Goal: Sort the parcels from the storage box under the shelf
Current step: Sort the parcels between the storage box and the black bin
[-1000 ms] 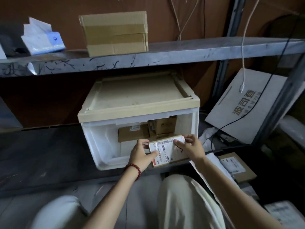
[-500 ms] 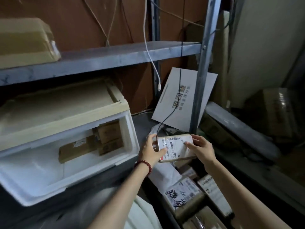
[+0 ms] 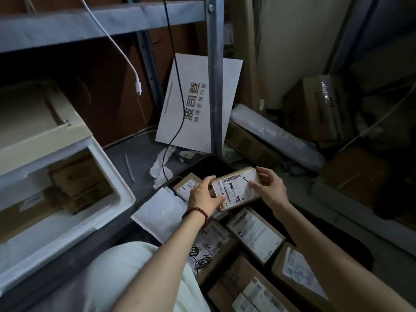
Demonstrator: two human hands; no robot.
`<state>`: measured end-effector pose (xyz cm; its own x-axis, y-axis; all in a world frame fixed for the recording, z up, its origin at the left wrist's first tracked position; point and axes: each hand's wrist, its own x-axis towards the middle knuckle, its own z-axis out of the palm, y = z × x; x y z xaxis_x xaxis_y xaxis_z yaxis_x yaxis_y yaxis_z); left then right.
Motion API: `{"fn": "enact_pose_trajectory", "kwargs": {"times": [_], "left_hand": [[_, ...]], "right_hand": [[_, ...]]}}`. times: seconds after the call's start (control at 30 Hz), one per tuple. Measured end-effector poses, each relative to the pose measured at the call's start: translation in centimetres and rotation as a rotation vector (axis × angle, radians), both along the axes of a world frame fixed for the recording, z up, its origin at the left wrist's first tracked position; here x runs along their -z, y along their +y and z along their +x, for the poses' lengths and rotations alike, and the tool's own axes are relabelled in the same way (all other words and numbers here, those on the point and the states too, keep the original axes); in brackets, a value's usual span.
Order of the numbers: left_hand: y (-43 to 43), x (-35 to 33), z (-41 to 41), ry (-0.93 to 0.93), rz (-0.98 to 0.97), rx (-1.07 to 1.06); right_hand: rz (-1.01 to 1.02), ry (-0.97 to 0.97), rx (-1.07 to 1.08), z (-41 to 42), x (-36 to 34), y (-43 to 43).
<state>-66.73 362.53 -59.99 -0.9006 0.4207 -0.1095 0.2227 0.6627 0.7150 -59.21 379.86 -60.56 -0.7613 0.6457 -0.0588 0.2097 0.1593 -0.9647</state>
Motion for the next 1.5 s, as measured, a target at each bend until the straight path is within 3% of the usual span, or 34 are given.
{"fn": "enact_pose_trajectory", "kwargs": {"times": [0.2, 0.63, 1.0, 1.2, 1.4, 1.5], "left_hand": [[1.5, 2.2, -1.2, -0.061, -0.024, -0.026], [0.8, 2.8, -2.6, -0.016, -0.022, -0.040], [-1.3, 3.4, -3.2, -0.261, -0.097, 0.026], [-2.0, 5.3, -1.6, 0.011, -0.453, 0.156], [-2.5, 6.0, -1.5, 0.309, -0.504, 0.293], [-2.8, 6.6, -1.4, 0.345, -0.525, 0.307]], "right_hand": [[0.041, -0.059, 0.012, -1.5, 1.8, 0.5], [0.017, -0.055, 0.020, -2.9, 2.6, 1.7], [0.098, -0.110, -0.052, -3.6, 1.7, 0.0], [0.201, -0.277, -0.196, -3.7, 3.0, -2.4], [0.289, -0.460, -0.220, -3.9, 5.1, -3.1], [0.293, -0.500, -0.244, -4.4, 5.9, -3.0]]}}
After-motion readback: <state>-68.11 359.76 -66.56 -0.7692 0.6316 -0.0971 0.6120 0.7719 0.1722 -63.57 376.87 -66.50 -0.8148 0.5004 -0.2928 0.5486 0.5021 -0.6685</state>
